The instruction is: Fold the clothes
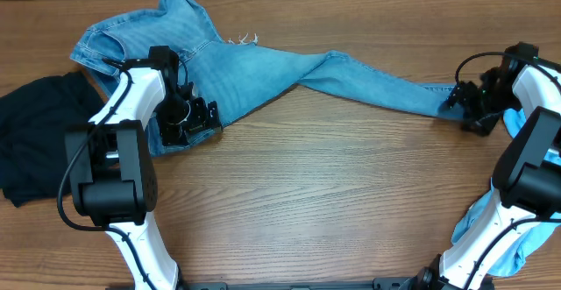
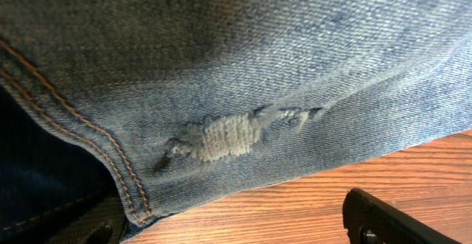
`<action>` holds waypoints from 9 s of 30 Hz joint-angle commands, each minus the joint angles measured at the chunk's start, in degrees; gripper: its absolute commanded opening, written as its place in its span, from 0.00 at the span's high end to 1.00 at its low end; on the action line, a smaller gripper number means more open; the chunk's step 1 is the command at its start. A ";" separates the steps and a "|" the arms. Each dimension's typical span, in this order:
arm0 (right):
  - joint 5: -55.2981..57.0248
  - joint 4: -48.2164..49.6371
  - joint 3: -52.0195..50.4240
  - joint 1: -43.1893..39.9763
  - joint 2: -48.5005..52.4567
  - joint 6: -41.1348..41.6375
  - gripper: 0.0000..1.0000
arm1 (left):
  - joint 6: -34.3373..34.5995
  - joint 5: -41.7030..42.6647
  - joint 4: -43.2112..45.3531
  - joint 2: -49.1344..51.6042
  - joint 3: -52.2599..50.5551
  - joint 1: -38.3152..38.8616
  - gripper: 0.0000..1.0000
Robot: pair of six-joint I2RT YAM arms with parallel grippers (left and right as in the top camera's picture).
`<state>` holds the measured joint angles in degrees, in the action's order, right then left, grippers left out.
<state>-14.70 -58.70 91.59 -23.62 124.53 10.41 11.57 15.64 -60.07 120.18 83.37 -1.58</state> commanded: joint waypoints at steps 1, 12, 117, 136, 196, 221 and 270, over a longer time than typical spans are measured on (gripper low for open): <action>-1.95 4.02 -2.45 0.52 0.76 2.32 0.25 | 0.42 -0.61 -1.57 7.32 -5.70 0.24 0.04; -2.54 9.14 -1.38 0.68 0.74 3.15 0.96 | 0.44 -0.61 -1.42 7.32 -5.70 0.24 0.03; 30.49 -7.37 44.50 26.97 -0.31 -6.69 0.32 | 0.83 -4.04 -4.44 7.32 -5.70 -3.21 0.07; -12.79 31.19 1.95 16.59 4.46 0.44 0.26 | 0.87 -3.98 -3.76 7.32 -5.70 -3.21 0.07; 5.09 -11.21 16.39 7.96 -19.54 -5.31 0.34 | -6.93 -1.09 17.07 -18.03 6.47 3.54 0.46; 3.91 -24.11 16.37 11.78 -23.58 -5.35 0.30 | 10.54 -3.76 14.23 10.03 6.38 -10.40 0.81; 21.07 6.64 22.71 4.33 -2.82 5.68 0.43 | 2.12 1.77 3.78 10.03 6.36 -7.74 0.35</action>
<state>-1.15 -49.43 114.04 -18.76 121.60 16.36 13.32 18.92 -53.41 126.10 93.43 -10.44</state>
